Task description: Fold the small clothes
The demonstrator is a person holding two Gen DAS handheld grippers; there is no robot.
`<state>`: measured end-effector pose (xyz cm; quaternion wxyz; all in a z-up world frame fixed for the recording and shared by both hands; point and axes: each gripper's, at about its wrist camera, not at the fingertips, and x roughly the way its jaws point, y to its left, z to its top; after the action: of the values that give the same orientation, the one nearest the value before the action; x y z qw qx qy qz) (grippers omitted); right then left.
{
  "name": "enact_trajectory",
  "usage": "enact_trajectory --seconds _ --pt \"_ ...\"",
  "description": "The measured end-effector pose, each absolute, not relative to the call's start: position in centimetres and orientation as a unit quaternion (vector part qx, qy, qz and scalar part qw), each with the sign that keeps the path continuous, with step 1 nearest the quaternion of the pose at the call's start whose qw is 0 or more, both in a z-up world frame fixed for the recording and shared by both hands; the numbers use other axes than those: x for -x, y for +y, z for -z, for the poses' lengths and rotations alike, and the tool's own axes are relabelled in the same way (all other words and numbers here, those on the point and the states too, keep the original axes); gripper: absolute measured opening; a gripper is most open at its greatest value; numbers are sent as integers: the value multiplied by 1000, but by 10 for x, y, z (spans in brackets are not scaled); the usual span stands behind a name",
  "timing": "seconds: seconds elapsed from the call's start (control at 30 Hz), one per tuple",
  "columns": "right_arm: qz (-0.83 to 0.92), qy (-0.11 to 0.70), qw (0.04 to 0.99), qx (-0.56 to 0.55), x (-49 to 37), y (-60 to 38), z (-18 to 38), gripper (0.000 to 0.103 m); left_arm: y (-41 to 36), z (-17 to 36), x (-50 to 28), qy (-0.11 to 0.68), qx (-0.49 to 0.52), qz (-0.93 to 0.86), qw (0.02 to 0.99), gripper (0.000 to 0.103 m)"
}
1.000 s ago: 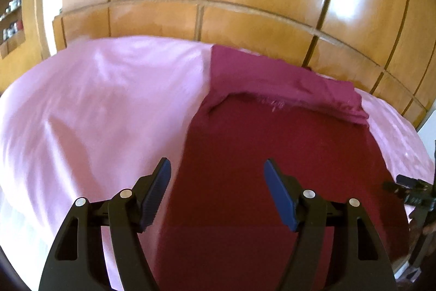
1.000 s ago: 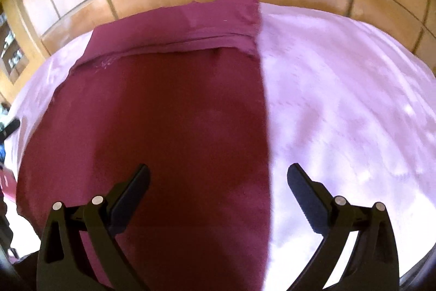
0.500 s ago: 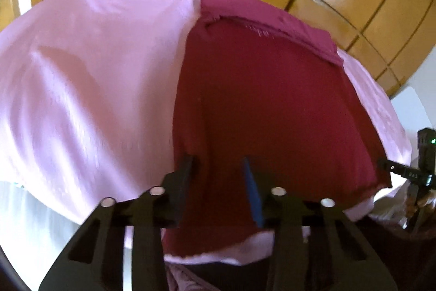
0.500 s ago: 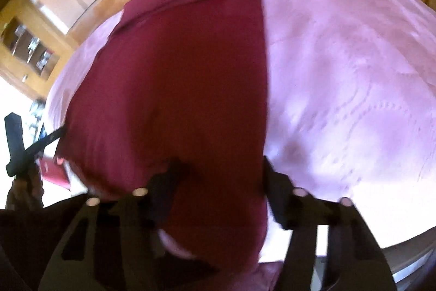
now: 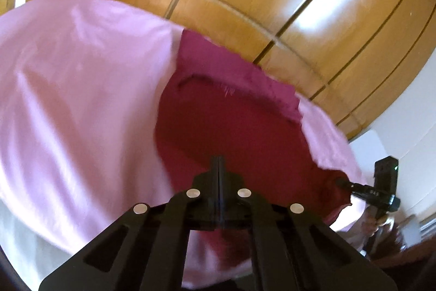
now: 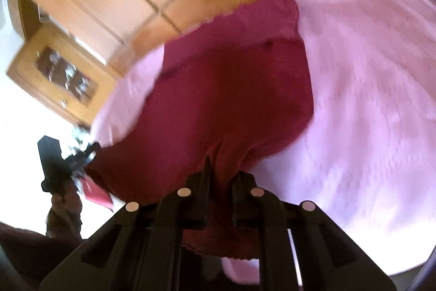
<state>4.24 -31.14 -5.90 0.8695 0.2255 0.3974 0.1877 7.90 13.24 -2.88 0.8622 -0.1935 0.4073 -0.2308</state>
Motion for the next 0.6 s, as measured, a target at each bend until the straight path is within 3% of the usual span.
enact_trajectory --seconds 0.37,0.4,0.43,0.47,0.5,0.53,0.6 --pt "-126 385 877 -258 -151 -346 49 11 104 6 -208 389 210 168 881 0" --pt "-121 388 875 -264 -160 -352 50 13 103 8 -222 394 213 153 881 4" --pt "-121 389 872 -271 -167 -355 52 17 103 9 -232 404 218 142 877 14" --pt "-119 389 870 -279 -171 -358 52 39 106 13 -241 415 232 134 870 53" --pt "-118 385 869 -288 -174 -362 52 70 114 16 -243 409 257 127 867 75" --pt "-111 369 874 -296 -173 -368 48 79 121 18 -241 395 271 118 870 75" --pt "-105 345 882 -304 -164 -379 42 85 131 24 -236 392 265 115 873 75"
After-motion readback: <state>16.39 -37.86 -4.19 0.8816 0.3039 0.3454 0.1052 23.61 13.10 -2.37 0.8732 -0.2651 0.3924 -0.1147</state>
